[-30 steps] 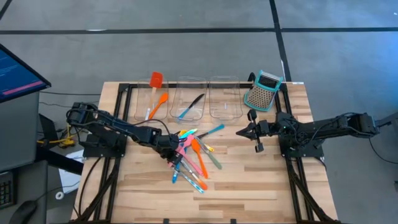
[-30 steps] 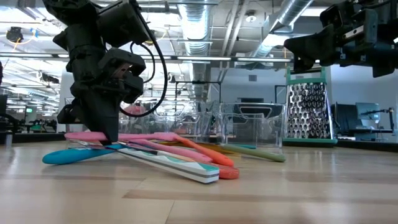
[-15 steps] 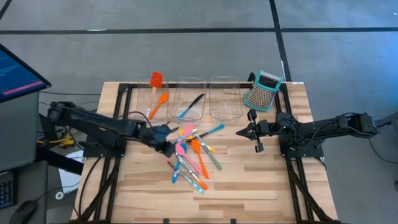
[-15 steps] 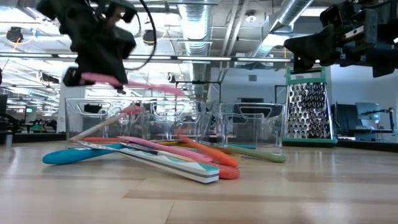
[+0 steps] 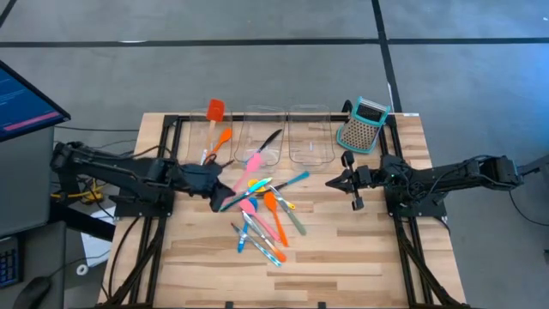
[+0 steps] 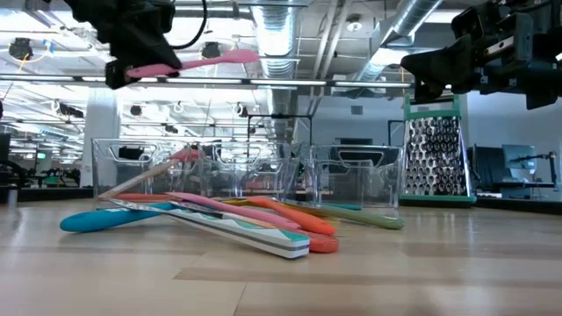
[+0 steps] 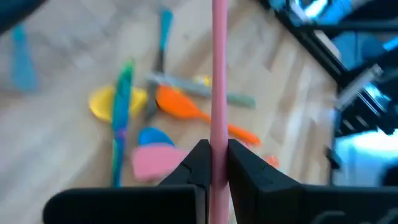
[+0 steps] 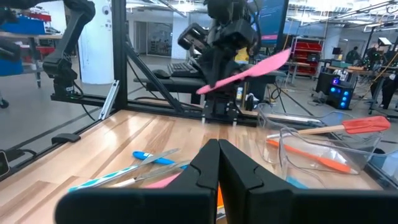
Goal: Pick & Place Kitchen Items
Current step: Put the top pink spatula into the left transparent bin
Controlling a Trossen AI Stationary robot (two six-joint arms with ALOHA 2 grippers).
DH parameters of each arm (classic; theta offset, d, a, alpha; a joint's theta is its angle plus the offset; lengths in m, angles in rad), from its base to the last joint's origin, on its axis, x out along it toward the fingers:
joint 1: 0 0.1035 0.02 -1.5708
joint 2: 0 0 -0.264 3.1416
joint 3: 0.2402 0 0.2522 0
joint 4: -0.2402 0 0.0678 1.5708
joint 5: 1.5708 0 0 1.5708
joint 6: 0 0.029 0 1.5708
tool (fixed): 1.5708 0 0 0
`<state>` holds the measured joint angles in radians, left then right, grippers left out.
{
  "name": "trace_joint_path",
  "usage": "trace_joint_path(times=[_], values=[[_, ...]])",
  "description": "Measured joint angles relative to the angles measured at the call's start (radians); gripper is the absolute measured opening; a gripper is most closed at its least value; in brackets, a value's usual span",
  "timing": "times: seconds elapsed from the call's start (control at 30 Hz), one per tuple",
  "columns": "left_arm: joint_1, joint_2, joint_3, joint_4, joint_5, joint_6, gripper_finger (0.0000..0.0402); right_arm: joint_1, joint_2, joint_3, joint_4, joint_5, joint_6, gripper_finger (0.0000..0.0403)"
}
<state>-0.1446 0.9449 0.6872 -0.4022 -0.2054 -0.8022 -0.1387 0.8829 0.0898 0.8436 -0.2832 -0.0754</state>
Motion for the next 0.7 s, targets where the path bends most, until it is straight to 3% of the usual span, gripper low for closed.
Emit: trace_joint_path(times=[0.33, 0.7], values=[[-0.002, 0.012, 0.000, 0.091, -0.289, 0.270, 0.0017, 0.000, 0.000, 0.000, 0.018, 0.000, 0.051, 0.0000], [0.000, 0.157, 0.001, 0.516, -0.319, 0.568, 0.0017, 0.000, 0.000, 0.000, 0.121, 0.000, 0.096, 0.0000]])
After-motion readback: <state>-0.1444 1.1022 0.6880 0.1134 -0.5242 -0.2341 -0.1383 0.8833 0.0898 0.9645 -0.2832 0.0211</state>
